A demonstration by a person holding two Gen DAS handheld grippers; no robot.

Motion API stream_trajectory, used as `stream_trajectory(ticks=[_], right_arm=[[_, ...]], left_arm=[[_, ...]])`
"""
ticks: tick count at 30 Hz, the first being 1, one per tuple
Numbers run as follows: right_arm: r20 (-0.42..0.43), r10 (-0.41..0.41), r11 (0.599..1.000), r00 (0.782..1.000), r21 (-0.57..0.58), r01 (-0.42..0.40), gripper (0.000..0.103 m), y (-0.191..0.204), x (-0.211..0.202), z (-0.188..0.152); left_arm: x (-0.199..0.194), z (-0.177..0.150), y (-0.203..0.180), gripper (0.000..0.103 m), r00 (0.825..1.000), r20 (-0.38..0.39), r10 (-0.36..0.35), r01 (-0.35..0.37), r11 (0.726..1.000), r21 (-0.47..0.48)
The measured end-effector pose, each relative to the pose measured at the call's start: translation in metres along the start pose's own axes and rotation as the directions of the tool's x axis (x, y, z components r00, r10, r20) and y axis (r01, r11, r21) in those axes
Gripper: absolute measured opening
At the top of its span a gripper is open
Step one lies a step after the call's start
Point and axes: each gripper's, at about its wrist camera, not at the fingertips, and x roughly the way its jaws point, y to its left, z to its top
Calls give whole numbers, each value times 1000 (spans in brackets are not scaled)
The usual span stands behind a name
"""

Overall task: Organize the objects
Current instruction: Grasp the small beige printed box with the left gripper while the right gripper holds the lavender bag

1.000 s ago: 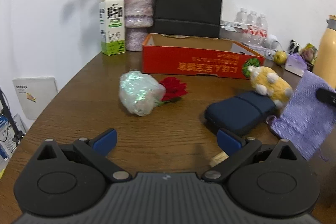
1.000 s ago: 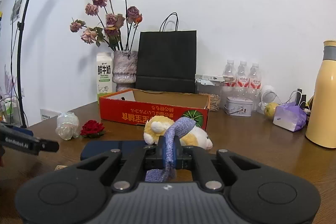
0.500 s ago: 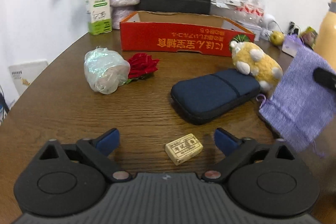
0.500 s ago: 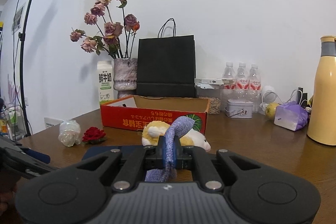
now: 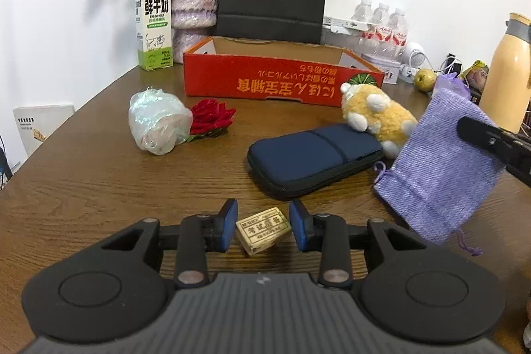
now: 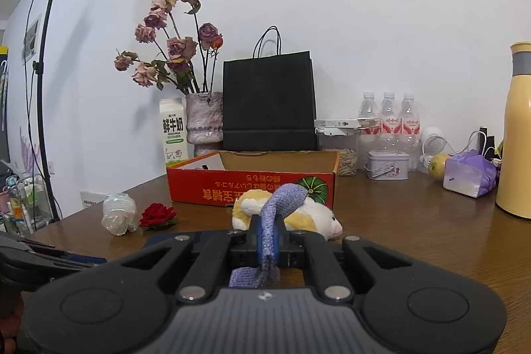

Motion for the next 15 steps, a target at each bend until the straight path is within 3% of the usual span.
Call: stream_trajectory(ticks=[15], right_arm=[[42, 54, 999, 998, -12, -53, 6, 7, -12, 13]], left_arm=[[-23, 20, -4, 35, 995, 92, -28, 28, 1000, -2]])
